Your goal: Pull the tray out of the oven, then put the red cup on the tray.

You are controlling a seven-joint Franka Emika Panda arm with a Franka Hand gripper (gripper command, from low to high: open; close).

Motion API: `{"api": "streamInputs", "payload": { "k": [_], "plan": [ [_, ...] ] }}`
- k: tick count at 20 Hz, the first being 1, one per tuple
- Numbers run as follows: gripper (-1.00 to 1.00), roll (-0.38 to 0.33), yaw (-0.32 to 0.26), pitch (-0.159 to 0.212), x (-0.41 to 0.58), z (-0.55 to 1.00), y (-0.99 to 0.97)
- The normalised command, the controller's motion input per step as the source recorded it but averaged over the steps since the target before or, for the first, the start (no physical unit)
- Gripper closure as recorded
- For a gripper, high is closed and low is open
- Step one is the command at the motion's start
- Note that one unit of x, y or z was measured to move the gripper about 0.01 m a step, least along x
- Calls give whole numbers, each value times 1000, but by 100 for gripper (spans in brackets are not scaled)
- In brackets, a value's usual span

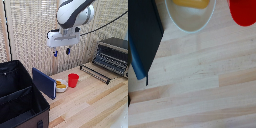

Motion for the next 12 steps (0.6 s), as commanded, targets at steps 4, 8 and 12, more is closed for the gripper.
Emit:
{"api": "streamInputs", "payload": {
  "k": [4, 8, 12],
  "plan": [
    [-100, -248, 79, -19, 211, 15, -199],
    [-100, -284, 93, -84, 139, 3, -277],
    [-100, -289, 108, -101, 71, 0, -259]
  ]
}}
